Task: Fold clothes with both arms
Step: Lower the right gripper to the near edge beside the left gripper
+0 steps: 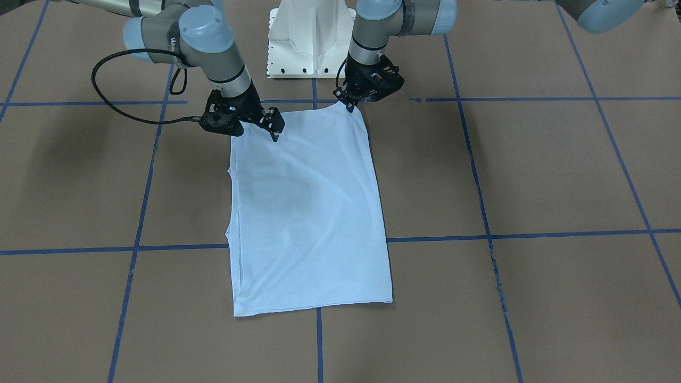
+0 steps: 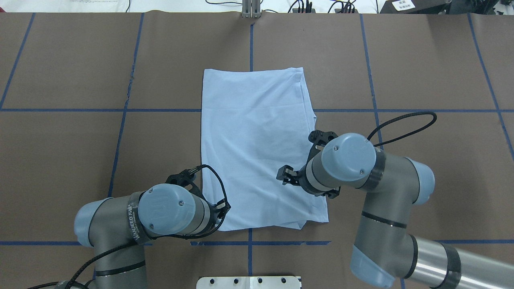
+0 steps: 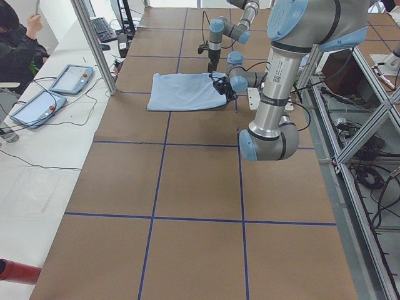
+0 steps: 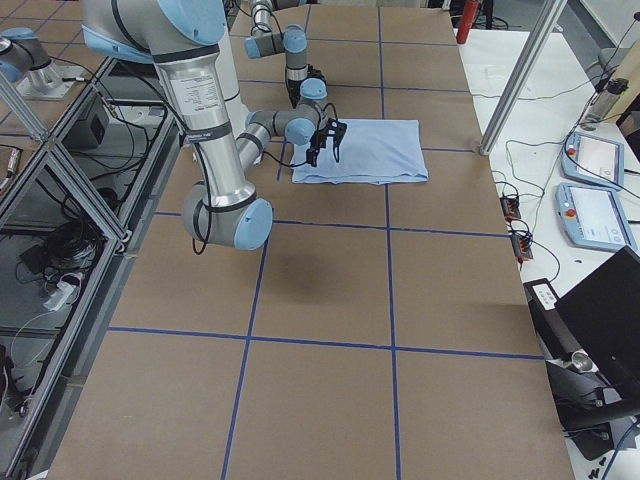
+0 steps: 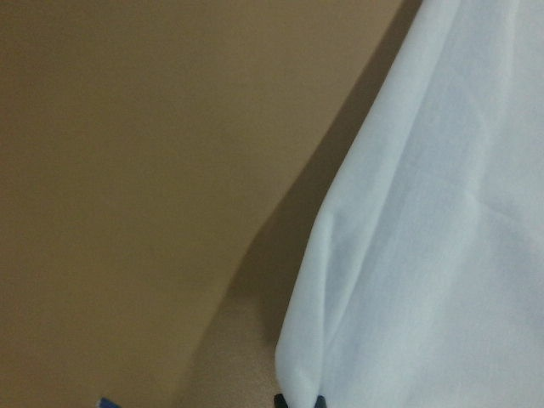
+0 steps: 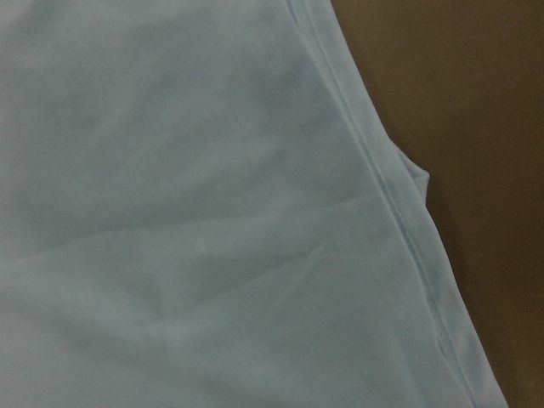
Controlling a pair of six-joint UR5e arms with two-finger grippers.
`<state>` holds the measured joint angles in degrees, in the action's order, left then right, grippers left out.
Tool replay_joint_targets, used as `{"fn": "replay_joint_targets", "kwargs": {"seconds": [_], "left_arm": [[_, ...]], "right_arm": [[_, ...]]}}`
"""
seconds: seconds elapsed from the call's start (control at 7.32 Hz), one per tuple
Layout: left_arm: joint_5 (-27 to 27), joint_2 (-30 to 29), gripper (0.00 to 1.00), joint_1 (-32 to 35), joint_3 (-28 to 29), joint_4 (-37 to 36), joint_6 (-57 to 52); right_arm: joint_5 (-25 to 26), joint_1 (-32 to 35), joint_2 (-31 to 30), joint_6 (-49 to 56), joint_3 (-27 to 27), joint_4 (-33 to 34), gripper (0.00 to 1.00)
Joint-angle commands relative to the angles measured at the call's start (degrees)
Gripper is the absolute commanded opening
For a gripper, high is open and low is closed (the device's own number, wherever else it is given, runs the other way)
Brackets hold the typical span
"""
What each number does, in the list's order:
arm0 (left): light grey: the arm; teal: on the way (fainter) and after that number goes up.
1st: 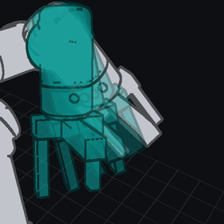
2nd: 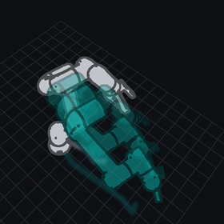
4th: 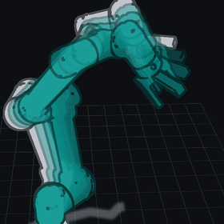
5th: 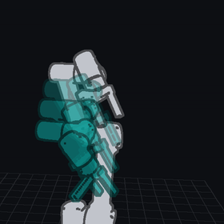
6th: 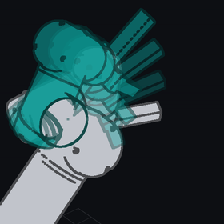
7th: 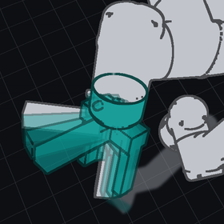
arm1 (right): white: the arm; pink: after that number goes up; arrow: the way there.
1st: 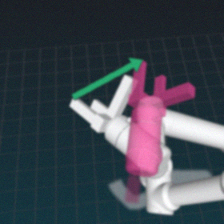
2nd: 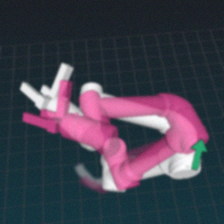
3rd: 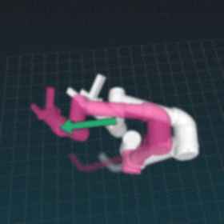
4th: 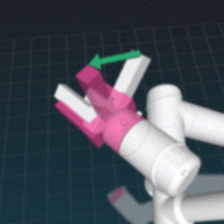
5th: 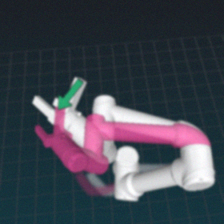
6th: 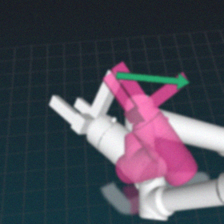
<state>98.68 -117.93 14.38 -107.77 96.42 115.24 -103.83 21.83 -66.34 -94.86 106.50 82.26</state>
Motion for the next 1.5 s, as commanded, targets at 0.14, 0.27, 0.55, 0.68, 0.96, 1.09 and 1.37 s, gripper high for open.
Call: {"fn": "replay_joint_targets", "kwargs": {"seconds": [0.14, 0.27, 0.55, 0.68, 0.96, 1.09, 1.37], "left_arm": [[0.1, -0.4, 0.00, 0.0, -1.3, -0.1, -0.8], [0.1, -0.4, 0.00, 0.0, -1.3, -0.1, -0.8], [0.1, -0.4, 0.00, 0.0, -1.2, 0.1, -0.8], [0.1, -0.4, 0.00, 0.0, -1.2, 0.1, -0.8], [0.1, -0.4, 0.00, -0.1, -1.2, 0.1, -0.8], [0.1, -0.4, 0.00, -0.1, -1.2, 0.1, -0.8], [0.1, -0.3, 0.00, 0.0, -1.2, 0.1, -0.8]], "right_arm": [[4.9, -4.3, -1.1, -2.9, 0.7, 3.3, 1.00], [4.8, -4.4, -1.1, -4.1, 0.7, 3.3, 1.00], [4.8, -4.9, -1.8, -5.2, 1.1, 3.3, 1.00], [4.7, -5.0, -1.9, -5.5, 1.2, 3.3, 1.00], [4.7, -6.1, -4.0, -6.9, 3.1, 3.7, 1.00], [4.8, -6.5, -4.1, -7.0, 3.0, 3.8, 1.00], [4.9, -8.0, -3.8, -7.0, 2.4, 3.8, 1.00]]}}
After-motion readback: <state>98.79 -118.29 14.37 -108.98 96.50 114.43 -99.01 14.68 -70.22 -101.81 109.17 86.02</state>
